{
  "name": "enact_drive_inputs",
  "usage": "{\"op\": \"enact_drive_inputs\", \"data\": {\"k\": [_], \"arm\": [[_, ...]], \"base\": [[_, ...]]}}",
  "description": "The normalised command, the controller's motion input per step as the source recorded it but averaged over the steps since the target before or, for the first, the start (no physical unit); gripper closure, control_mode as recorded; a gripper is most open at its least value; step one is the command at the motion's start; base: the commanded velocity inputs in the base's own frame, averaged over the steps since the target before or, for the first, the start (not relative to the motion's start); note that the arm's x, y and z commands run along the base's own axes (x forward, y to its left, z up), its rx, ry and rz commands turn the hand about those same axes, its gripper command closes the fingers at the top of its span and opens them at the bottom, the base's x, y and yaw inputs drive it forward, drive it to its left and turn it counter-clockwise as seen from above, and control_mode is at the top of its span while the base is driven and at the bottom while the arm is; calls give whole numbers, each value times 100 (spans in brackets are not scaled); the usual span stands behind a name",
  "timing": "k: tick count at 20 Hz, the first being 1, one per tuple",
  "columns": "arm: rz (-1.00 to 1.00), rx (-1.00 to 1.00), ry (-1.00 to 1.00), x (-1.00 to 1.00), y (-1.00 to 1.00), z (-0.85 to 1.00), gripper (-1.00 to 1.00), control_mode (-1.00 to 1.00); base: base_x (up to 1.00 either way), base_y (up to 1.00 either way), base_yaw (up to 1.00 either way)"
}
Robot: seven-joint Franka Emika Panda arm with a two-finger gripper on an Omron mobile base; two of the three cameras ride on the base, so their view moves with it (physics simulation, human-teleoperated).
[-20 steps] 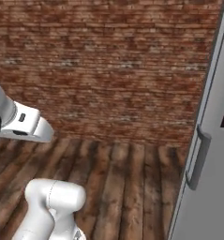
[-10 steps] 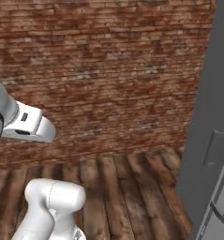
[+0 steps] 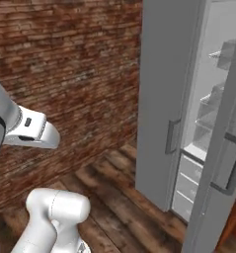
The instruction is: Retrieve the bottle and the shaker from the cabinet and place them next to the mixing bowl on the counter. Then add garlic from the fridge to the mixing bowl.
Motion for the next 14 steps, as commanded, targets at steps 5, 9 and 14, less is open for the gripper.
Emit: {"op": "enact_drive_inputs", "data": {"k": [5, 9, 14], "arm": [[0, 0, 0, 0, 0, 0, -100, 100], [0, 0, 0, 0, 0, 0, -100, 100], [0, 0, 0, 0, 0, 0, -100, 100]], "base": [[36, 52, -85], [67, 72, -72], [82, 48, -53]]}}
